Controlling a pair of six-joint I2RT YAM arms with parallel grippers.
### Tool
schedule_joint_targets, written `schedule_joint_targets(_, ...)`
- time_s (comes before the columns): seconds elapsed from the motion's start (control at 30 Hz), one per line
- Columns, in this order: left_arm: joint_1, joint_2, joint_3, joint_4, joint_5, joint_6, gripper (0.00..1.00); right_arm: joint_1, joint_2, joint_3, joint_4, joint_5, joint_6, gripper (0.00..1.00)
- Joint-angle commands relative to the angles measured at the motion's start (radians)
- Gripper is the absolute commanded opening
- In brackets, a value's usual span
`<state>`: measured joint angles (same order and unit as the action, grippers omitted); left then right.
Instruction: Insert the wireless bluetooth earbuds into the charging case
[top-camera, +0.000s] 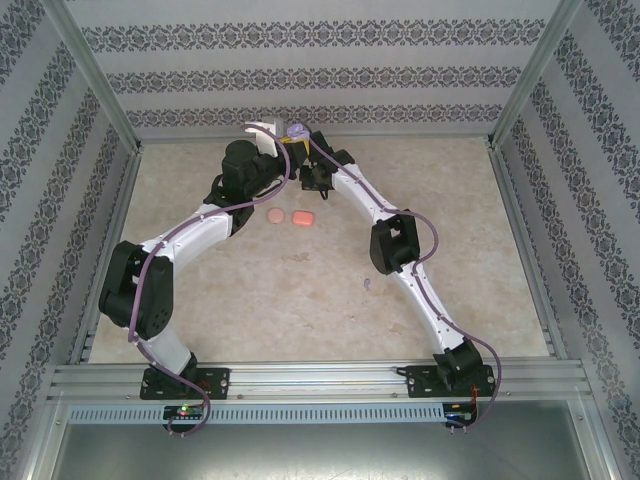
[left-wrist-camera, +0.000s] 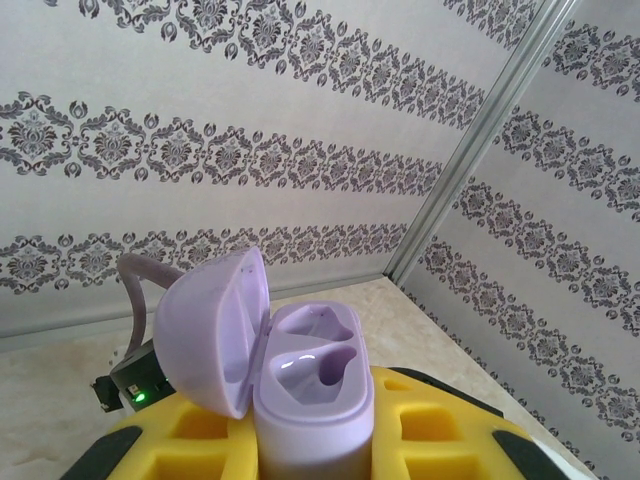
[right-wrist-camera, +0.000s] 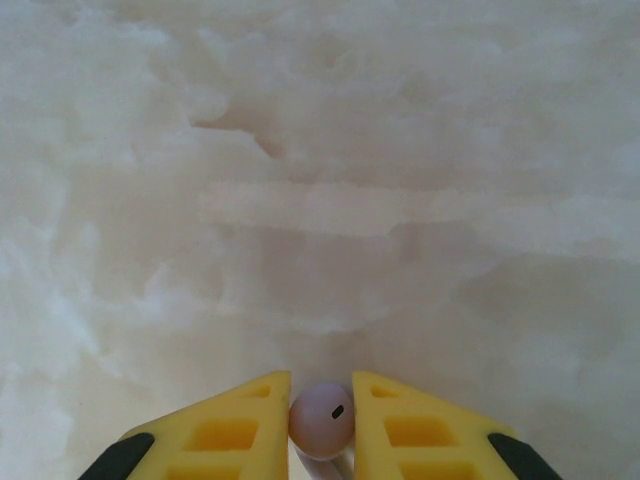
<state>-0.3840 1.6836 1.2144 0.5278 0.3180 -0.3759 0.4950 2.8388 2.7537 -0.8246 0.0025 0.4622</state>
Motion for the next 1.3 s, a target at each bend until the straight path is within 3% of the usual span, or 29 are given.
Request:
schedule_joint_targets(0.0, 0.007, -0.030, -0.007, 0.034, 0.023, -0.020, 0.00, 0.025, -0.016, -0.002, -0.106, 0.028, -0.037, 0.20)
schedule_joint_targets(0.6, 0.004, -0.038, -0.004, 0.028, 0.032, -0.033, 0.00, 0.022, -0.247, -0.374, -0.020, 0.085, -0.062, 0.17)
schedule_joint_targets(1.27, -0.008, -0.088, -0.046, 0.007, 0.031, -0.027, 0.00, 0.079, -0.679, -1.158, 0.226, 0.067, 0.038, 0.18)
